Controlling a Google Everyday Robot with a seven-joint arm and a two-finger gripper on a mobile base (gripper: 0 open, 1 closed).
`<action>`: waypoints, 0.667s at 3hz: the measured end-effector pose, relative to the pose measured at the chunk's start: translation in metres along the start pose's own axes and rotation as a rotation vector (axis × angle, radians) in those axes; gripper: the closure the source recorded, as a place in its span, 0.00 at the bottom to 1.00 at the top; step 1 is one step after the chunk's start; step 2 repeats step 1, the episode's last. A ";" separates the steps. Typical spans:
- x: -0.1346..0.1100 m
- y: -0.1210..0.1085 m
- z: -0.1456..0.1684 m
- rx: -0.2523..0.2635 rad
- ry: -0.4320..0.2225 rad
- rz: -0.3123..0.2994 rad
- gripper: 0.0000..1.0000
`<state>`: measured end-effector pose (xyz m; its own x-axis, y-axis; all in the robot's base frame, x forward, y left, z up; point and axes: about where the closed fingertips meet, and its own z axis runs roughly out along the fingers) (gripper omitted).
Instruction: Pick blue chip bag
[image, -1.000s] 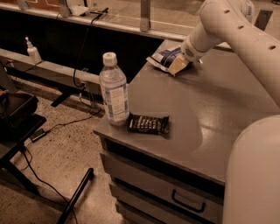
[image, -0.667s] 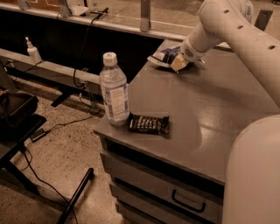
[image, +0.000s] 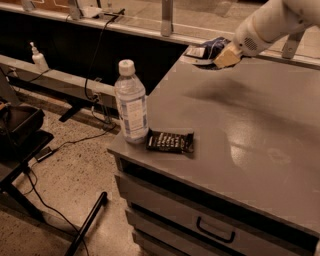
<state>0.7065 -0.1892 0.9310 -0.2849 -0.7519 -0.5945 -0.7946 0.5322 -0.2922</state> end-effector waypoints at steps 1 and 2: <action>0.008 0.009 -0.065 -0.007 -0.089 -0.044 1.00; 0.008 0.009 -0.065 -0.007 -0.089 -0.044 1.00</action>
Offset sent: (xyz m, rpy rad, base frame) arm 0.0000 0.0000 0.0000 0.0000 0.0000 0.0000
